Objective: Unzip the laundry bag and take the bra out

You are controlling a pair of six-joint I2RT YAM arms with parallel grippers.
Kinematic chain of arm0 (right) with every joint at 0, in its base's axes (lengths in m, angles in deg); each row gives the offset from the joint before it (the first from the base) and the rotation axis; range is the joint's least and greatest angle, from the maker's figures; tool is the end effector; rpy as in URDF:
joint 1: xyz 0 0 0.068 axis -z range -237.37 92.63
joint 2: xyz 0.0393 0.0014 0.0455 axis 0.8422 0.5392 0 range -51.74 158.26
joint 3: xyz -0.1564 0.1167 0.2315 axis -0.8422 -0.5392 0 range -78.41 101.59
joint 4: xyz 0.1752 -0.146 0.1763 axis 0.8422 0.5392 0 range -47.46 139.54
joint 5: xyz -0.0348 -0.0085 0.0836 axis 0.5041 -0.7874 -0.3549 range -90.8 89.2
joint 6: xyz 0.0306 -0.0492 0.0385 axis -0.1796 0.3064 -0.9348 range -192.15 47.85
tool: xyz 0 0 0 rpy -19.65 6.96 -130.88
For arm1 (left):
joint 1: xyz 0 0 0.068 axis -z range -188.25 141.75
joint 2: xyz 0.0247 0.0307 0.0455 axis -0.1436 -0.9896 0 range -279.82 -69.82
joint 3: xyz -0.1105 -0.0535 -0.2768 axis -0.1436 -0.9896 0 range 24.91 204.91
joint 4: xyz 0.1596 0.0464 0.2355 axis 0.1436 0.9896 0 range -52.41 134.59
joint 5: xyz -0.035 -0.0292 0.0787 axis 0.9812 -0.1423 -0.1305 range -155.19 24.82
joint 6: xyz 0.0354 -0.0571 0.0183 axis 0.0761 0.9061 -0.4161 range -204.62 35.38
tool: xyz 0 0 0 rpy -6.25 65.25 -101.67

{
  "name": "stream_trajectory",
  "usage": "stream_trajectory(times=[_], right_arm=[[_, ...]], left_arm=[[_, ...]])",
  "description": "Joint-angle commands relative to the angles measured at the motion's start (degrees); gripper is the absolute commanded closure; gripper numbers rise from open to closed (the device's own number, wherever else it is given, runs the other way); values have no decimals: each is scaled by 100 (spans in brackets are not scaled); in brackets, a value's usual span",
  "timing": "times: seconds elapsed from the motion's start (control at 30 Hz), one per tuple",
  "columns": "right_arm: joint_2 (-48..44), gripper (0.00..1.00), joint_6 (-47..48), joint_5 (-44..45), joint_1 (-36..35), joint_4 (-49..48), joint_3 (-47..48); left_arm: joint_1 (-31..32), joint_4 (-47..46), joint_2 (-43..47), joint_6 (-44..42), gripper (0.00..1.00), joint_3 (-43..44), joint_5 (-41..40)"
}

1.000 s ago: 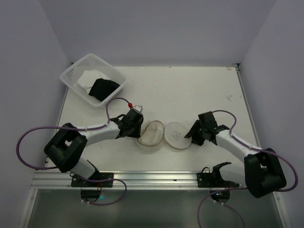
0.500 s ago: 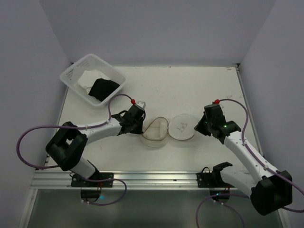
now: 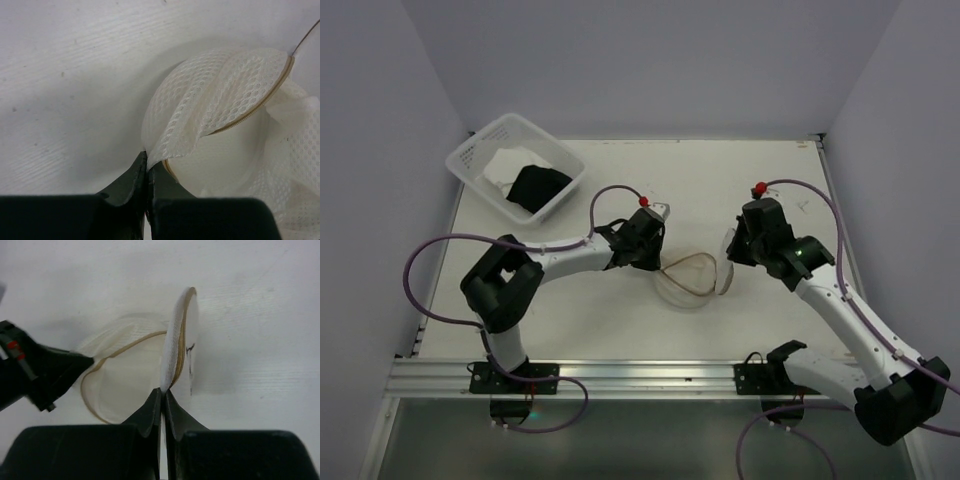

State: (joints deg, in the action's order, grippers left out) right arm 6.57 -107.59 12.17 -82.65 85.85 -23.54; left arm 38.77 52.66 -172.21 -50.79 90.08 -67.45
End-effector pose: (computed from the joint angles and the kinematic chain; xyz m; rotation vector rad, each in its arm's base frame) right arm 0.2135 0.0868 0.3137 0.3163 2.3521 0.2424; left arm 0.2860 -0.3037 0.1805 0.2776 2.5502 -0.5294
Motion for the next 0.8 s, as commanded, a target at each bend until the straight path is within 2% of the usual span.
stream_trajectory(times=[0.0,0.07,0.17,0.37,0.6,0.77], right_arm=[[321,100,257,-688,-354,-497,261],[497,100,91,-997,-556,-787,209],[848,100,-269,-1822,-706,-1648,-142],[1631,100,-867,-2754,-874,-3345,-925],[2369,100,-1114,-3405,-891,-5057,-1830],[2853,98,-1281,-3898,-891,-5947,-2252]], left_arm=[[131,-486,-106,247,96,172,454],[149,-645,-106,396,96,67,525],[149,-970,-88,607,96,-188,683],[149,-1322,105,898,94,-706,710],[123,-1393,430,1135,85,-1321,350],[26,-1735,518,1302,80,-1708,288]])
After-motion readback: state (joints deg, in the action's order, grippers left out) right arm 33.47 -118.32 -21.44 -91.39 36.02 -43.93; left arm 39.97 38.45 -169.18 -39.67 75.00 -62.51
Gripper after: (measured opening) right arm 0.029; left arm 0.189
